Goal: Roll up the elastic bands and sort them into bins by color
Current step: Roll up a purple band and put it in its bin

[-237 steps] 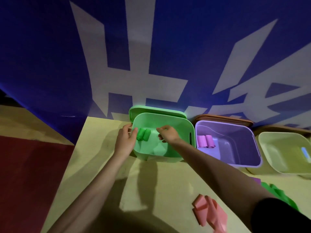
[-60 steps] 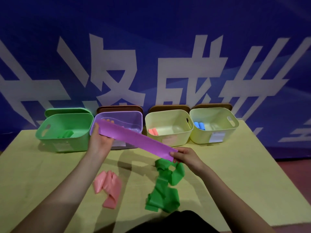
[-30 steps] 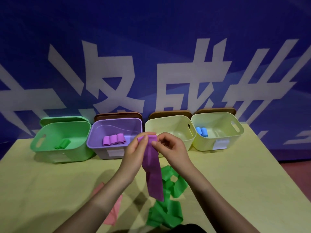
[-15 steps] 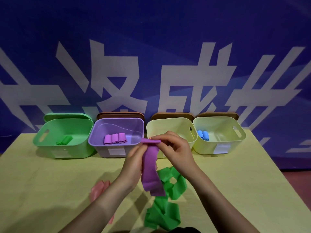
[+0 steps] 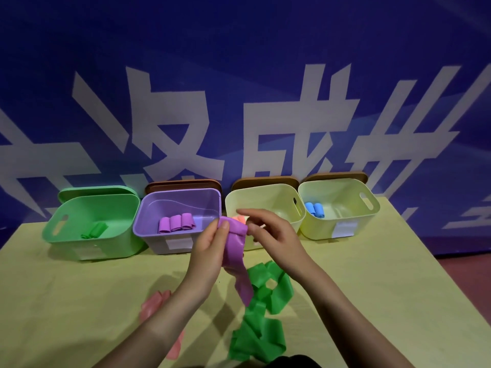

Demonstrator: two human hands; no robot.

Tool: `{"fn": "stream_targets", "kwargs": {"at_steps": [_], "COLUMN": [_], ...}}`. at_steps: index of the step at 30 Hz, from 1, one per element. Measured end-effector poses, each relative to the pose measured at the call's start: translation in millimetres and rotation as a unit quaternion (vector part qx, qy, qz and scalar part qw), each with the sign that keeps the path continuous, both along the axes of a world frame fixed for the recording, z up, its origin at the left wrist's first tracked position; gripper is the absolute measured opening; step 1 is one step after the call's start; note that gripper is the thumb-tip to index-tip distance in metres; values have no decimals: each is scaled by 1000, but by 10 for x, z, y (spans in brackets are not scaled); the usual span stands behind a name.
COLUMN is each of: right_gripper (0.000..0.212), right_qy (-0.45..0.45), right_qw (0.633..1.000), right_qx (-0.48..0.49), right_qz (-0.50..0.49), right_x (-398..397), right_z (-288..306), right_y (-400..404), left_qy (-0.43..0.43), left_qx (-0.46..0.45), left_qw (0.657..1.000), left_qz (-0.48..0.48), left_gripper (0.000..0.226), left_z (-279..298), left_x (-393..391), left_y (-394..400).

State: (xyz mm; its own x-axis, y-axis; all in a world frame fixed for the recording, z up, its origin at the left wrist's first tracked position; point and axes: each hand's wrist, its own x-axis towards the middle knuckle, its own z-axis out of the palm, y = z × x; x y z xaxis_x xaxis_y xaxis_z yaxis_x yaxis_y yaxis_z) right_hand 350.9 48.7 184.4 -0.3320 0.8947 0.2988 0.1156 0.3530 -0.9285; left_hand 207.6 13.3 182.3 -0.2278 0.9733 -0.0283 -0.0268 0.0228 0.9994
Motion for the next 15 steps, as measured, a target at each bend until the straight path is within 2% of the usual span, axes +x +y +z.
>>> {"fn": "stream_targets", "kwargs": {"at_steps": [1,3,5,10,12,15], "right_gripper": [26,18,7,19,18,17], "right_qy": [27,24,7,-20,-17,-5], "right_qw": [998,995,995,997,997,997], "right_qx": [-48,-91,-95,-49,-49,-56], "right_qz": [-11,-27,-40,-65,-57,-49], "right_x": [-21,-50,-66,-97,-84,-69], "right_z": [-13,-35,-46,-40,-29,-26], "right_y": [-8,3,11,-31,-23,-8], "left_qy": [18,52,91,171,167,79], "left_qx": [12,23,46,114,127,92], "left_qw": [1000,998,994,978,977,992], "left_qz": [-5,-20,-34,-39,-30,-28], "left_gripper": [26,26,26,25,28,28], "left_z": [45,94,86,-58,-70,-14], "left_x": [11,39,31,-22,-5,31], "left_y": [-12,-33,-33,5,-6,-38]}}
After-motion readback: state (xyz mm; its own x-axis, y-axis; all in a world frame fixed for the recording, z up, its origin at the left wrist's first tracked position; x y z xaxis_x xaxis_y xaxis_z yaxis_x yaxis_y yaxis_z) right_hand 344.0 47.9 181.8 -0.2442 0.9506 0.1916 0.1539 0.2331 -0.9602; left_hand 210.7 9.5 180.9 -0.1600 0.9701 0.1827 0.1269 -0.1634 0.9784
